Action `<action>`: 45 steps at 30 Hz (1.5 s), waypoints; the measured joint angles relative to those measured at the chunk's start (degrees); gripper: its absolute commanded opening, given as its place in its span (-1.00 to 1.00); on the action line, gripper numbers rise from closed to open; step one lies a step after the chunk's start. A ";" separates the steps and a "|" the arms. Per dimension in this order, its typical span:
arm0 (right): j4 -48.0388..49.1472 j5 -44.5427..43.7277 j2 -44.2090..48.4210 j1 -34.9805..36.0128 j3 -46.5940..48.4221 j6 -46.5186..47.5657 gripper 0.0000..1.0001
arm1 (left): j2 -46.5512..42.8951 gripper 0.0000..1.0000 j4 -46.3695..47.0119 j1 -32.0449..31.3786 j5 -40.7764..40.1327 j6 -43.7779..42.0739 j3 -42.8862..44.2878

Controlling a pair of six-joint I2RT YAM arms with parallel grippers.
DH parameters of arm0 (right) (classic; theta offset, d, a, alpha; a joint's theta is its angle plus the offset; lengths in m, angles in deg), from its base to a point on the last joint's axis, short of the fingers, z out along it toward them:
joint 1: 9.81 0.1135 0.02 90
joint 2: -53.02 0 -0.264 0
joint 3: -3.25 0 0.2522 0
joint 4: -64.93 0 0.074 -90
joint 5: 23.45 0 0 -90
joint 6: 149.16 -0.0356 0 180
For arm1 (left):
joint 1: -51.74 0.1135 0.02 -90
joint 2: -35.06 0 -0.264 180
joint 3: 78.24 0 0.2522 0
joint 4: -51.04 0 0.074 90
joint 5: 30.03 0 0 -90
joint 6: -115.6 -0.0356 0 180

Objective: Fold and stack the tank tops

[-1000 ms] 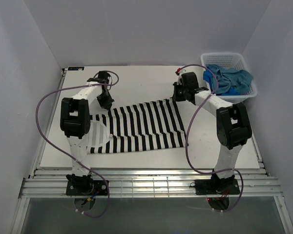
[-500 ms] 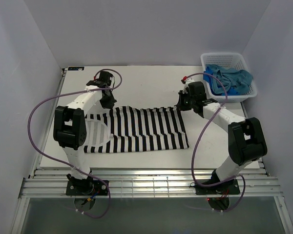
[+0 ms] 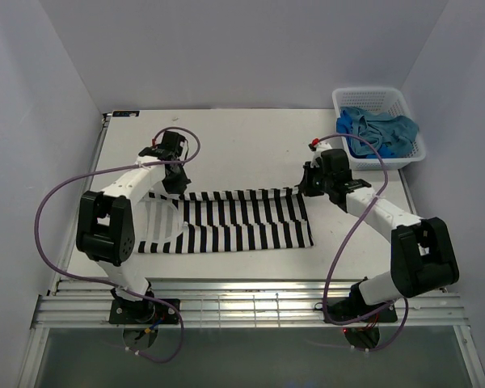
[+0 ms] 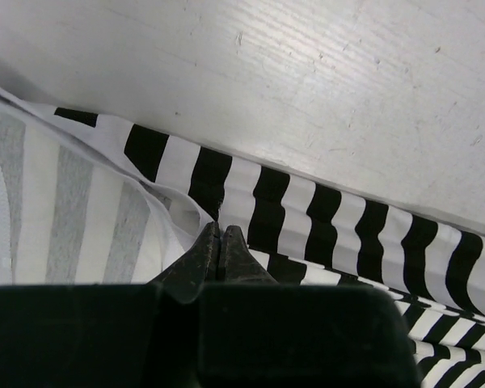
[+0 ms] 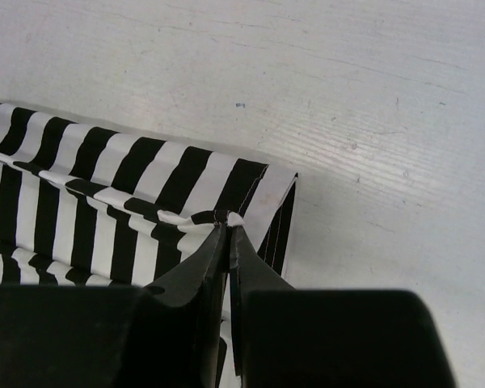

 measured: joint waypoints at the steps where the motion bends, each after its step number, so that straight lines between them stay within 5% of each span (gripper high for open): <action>1: -0.07 0.04 0.85 -0.02 -0.66 0.00 -0.85 | -0.44 -1.00 0.02 -0.20 0.00 0.20 -0.81; 30: 0.98 2.56 6.78 -0.02 -11.63 -0.35 -0.79 | -2.64 -0.99 1.86 -1.79 1.29 4.22 -11.45; 37: 2.03 2.54 4.98 -0.04 -12.94 -0.20 -0.47 | -2.64 -0.35 2.08 -1.81 3.19 4.24 -12.28; 38: 2.19 2.51 5.01 -0.04 -13.35 -0.20 -0.16 | -2.73 -0.24 2.21 -1.81 3.48 4.33 -12.66; 39: 2.10 2.49 5.07 -0.07 -13.68 -0.61 0.03 | -2.93 0.16 2.05 -1.81 3.67 4.35 -13.07; 40: 2.05 2.25 5.33 -0.07 -14.05 -0.70 0.20 | -3.21 0.33 1.64 -1.81 3.89 4.04 -13.40; 41: 1.68 2.03 5.90 -0.09 -14.38 -0.66 0.42 | -3.67 0.41 1.18 -1.84 4.28 4.37 -13.64; 45: -1.03 1.09 11.98 -0.09 -14.78 -0.83 0.71 | -7.04 0.61 -0.79 -1.86 5.51 4.98 -13.64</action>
